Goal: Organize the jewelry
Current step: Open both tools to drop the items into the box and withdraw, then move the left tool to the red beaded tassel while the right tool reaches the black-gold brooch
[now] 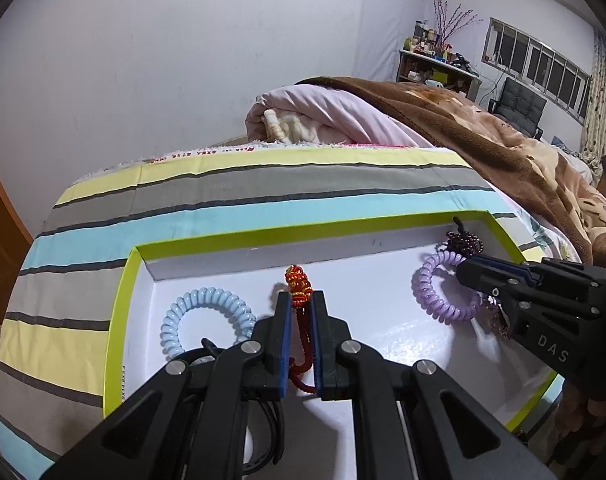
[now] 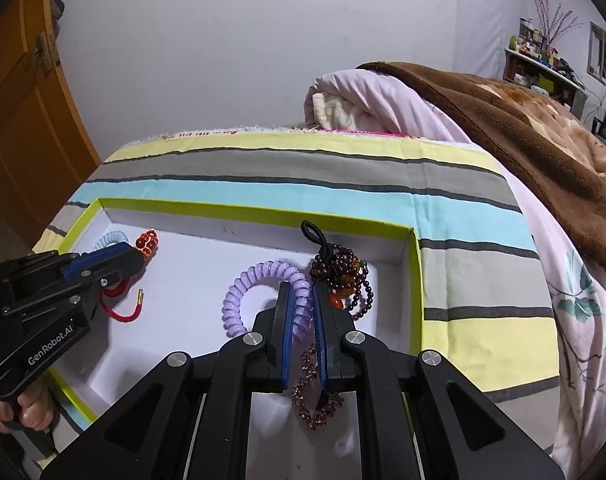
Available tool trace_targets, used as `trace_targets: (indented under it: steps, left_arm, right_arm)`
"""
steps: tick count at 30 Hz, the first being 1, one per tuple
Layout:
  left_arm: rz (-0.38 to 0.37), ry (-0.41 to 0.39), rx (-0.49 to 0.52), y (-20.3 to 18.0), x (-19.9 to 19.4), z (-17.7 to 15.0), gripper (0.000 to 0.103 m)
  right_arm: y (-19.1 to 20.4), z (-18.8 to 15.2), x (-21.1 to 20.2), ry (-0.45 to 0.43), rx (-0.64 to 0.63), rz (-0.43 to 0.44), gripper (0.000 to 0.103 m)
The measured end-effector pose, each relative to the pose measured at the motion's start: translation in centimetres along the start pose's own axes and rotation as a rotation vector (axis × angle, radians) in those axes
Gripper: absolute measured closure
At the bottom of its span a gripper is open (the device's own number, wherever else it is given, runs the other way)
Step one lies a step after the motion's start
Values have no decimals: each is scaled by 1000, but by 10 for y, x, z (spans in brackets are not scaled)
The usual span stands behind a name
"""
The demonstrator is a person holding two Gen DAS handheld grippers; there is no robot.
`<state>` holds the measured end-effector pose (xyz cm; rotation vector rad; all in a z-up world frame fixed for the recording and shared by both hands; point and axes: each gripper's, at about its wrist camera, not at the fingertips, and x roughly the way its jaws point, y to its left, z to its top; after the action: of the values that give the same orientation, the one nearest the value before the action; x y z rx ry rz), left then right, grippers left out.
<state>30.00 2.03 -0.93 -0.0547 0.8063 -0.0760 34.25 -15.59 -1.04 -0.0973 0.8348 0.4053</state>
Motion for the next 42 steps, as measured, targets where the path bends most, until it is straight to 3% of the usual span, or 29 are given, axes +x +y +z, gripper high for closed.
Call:
trace_targets:
  steps: [4, 10, 21, 32, 42]
  left_arm:
    - [-8, -8, 13, -1, -2, 1, 93]
    - [-6, -13, 3, 1, -9, -1, 88]
    - [-15, -70, -16, 1, -69, -15, 88]
    - [-36, -144, -28, -12, -139, -54, 88]
    - [-6, -185, -59, -10, -177, -93, 88]
  right_arm:
    - [0, 0, -4, -12, 2, 6, 85]
    - [1, 0, -16, -35, -2, 6, 84]
    - [9, -21, -72, -100, 4, 27, 83]
    - [38, -61, -140, -168, -36, 82, 82]
    - [55, -100, -186, -224, -64, 76, 82]
